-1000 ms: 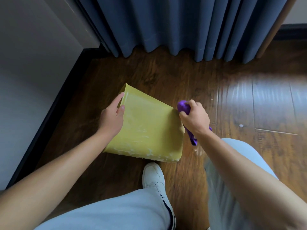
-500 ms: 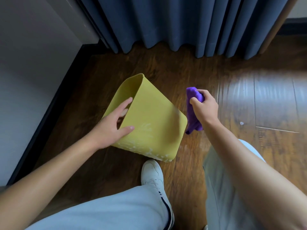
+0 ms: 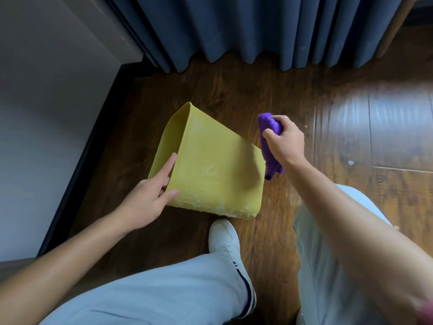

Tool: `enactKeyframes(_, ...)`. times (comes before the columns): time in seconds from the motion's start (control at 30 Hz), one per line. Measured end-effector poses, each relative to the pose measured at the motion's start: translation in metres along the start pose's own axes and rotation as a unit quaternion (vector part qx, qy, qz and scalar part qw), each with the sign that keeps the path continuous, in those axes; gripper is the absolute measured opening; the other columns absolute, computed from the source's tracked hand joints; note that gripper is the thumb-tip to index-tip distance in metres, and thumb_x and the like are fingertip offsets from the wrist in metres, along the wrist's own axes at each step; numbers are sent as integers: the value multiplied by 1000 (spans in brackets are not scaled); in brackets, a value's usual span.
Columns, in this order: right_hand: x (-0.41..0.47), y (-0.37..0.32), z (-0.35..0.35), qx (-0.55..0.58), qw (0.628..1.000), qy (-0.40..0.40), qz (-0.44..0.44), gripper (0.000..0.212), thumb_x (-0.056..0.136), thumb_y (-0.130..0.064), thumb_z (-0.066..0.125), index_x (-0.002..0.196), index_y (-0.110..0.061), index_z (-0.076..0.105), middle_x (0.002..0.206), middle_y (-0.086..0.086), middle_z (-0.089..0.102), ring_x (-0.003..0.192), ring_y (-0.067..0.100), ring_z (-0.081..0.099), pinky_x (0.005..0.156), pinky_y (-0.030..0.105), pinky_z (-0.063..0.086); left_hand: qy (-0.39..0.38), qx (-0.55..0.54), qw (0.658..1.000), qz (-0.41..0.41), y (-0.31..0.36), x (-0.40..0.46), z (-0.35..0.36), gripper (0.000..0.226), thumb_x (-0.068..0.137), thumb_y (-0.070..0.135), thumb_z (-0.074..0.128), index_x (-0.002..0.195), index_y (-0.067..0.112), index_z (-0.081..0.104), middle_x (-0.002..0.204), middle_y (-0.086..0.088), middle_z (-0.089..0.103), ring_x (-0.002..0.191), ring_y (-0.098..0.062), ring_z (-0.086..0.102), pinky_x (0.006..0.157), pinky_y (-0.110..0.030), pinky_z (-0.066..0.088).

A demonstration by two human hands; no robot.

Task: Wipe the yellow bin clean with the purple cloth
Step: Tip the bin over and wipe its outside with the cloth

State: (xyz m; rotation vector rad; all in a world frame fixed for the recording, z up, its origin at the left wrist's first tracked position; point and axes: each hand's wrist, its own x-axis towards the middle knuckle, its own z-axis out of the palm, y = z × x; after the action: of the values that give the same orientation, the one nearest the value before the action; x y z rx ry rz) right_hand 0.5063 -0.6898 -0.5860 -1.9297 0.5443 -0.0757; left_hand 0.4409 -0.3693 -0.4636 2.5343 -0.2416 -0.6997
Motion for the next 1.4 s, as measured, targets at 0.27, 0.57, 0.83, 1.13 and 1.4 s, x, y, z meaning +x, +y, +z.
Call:
enactKeyframes(0.27, -3, -14, -6, 44, 999, 9, 27, 38, 92, -29, 60, 129, -27, 65, 108, -8, 67, 96, 17, 63, 73, 27, 50, 180, -119, 976, -34, 26, 48, -26, 44, 106, 22, 55, 149, 28, 52, 117, 7, 75, 114, -11, 68, 102, -50, 54)
enactKeyframes(0.57, -16, -29, 6, 61, 997, -54, 12, 36, 95, -32, 56, 130, -32, 63, 109, -10, 68, 100, 18, 66, 82, 37, 59, 199, -21, 977, 68, 60, 70, -27, 37, 102, 31, 61, 138, 28, 63, 130, 9, 67, 113, -13, 67, 101, -48, 56)
enactKeyframes(0.83, -34, -93, -2, 137, 977, -5, -166, 40, 103, -31, 56, 142, -26, 58, 127, -11, 69, 111, 8, 66, 93, 34, 57, 166, 61, 972, 155, 52, 80, -15, 42, 103, 51, 45, 143, 42, 55, 99, -19, 77, 76, -33, 72, 69, -49, 58)
enactKeyframes(1.13, -50, -85, 88, 89, 984, -50, -143, 52, 105, -48, 46, 153, -30, 48, 162, -2, 44, 152, 16, 36, 119, 44, 36, 237, -63, 963, 108, 52, 95, -18, 39, 104, 28, 55, 139, 13, 63, 136, 1, 66, 127, -6, 61, 109, -30, 49)
enactKeyframes(1.4, -42, 21, 89, -32, 996, -62, 51, 52, 99, -51, 44, 148, -35, 49, 159, -3, 44, 138, 32, 49, 106, 49, 44, 253, -67, 965, 31, 40, 91, -33, 39, 109, 26, 48, 145, 15, 57, 144, 4, 60, 133, -4, 53, 114, -27, 43)
